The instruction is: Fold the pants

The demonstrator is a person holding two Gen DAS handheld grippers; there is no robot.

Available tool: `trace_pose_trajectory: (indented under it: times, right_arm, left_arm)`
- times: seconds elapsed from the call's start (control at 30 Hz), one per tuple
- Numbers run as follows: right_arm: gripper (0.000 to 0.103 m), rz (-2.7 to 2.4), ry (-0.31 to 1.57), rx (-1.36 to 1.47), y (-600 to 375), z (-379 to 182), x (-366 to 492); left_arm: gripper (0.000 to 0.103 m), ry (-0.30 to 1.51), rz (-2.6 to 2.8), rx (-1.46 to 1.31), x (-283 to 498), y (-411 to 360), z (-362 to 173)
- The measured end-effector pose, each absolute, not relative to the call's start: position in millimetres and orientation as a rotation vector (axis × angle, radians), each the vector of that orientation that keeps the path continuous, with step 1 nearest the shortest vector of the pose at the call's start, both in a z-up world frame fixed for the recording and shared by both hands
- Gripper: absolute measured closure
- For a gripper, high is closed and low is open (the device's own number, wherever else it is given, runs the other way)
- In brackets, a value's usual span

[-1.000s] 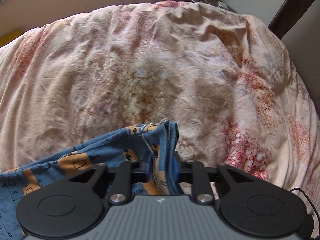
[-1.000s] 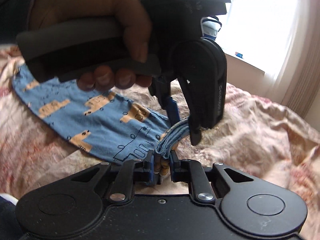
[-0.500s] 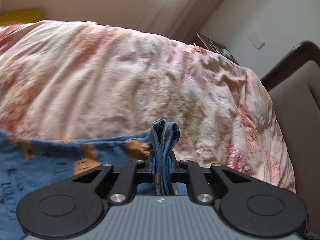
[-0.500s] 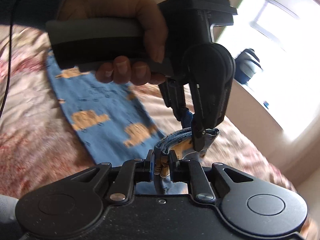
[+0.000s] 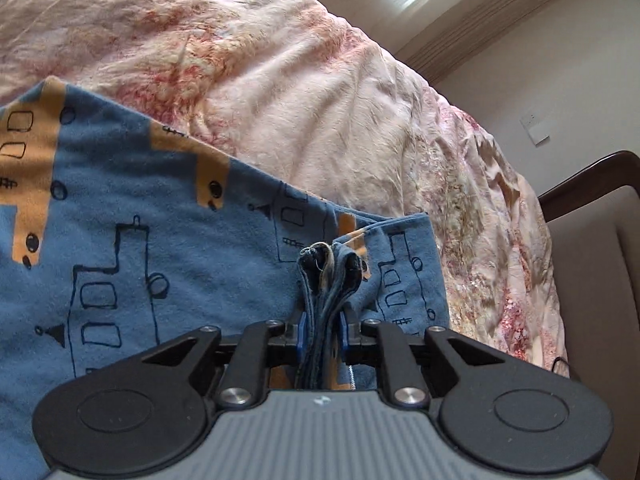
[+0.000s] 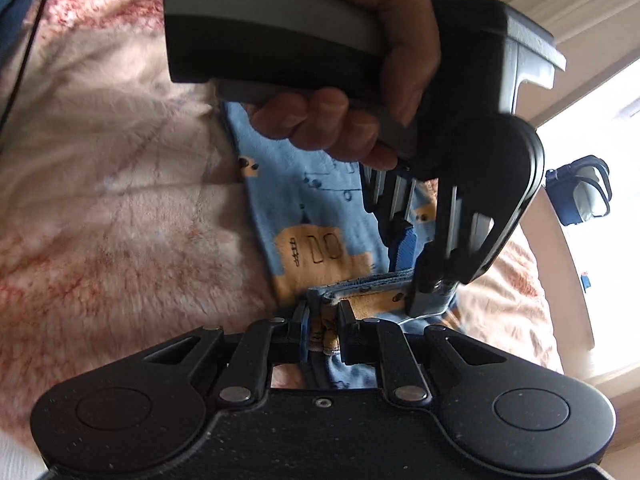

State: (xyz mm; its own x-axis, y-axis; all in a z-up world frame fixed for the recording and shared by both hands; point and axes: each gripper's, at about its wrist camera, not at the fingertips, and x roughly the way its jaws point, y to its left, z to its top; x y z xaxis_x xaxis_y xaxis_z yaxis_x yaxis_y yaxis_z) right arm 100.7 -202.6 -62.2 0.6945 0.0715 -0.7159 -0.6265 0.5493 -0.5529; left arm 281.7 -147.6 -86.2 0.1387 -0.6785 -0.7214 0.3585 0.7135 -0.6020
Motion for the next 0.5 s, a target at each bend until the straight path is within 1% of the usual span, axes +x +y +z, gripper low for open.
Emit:
trace_pose_trajectory:
  times: [0.23, 0.5]
  right_arm:
    - [0.087, 0.440, 0.720, -0.798, -207.9, -56.0, 108.5]
    - [0.086, 0.437, 0.714, -0.795, -209.7, -59.9, 109.6]
  left_arm:
    - [0.086, 1.193, -0.789, -0.309, 279.8, -148.5, -87.6]
    - [0.087, 1.183, -0.775, -0.282, 277.7, -151.1, -84.4]
